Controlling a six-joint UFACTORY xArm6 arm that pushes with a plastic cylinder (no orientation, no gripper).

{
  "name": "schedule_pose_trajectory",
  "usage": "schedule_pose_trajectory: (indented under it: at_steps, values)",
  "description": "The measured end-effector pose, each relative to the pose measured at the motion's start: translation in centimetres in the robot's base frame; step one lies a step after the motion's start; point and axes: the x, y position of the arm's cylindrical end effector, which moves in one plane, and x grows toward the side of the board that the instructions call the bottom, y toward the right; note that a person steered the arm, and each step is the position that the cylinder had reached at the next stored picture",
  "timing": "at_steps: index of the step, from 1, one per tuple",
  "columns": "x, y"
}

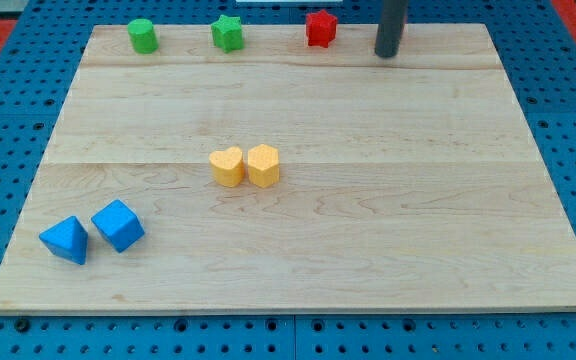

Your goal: Move the hexagon diagonally to the top right of the yellow heart

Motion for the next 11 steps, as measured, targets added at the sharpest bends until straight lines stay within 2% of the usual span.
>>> schedule_pose_trajectory:
  at_steps: [2, 4, 5, 6, 7, 9, 10, 11]
  values:
    - [13.4, -2.5]
    - [20.9, -10.6]
    - [19.7, -17.5]
    - [14.9, -20.5]
    - [13.1, -19.5]
    - [18.2, -19.1]
    - [17.5, -16.5]
    - [13.0, -16.1]
